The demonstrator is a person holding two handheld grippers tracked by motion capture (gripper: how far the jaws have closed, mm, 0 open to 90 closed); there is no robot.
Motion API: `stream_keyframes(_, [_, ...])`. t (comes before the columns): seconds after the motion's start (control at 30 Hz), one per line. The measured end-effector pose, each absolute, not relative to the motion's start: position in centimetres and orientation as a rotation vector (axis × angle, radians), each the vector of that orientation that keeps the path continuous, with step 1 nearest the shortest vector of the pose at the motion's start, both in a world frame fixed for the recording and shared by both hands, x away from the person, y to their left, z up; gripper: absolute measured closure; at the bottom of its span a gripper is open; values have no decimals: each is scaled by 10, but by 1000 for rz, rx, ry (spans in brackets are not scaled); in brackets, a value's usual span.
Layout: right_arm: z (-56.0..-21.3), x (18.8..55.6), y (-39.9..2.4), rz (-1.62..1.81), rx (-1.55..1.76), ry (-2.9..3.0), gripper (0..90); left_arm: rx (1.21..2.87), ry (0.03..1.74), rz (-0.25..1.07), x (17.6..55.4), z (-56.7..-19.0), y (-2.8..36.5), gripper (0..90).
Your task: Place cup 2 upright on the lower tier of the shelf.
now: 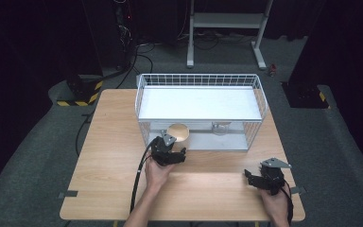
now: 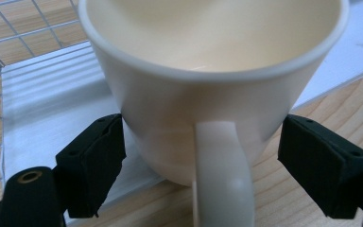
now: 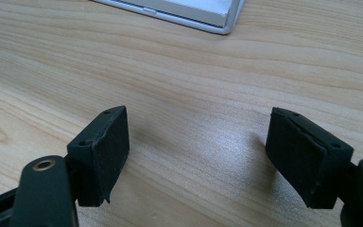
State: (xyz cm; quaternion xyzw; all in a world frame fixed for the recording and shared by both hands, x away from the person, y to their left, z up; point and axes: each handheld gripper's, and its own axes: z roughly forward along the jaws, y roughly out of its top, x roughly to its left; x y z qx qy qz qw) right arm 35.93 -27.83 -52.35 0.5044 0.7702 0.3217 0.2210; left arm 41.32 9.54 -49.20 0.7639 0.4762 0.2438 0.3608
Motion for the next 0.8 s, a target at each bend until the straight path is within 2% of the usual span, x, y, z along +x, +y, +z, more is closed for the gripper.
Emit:
stream_keyframes(0.37, [-523,359,-278,889,1395,2129,223,1970,1242,657,422,-493,91,171])
stream_keyframes(0.5, [-524,359,-278,889,1394,2129,224,1970,1246,671,424,-496,90,252])
stream_keyframes(0.63, [-523,359,-278,889,1395,2129,224,1959,1265,670,426,-497,89,269])
stream_keyframes(0.8, [-523,359,-278,889,1395,2129,223,1965,1269,691,430,-499,88,332])
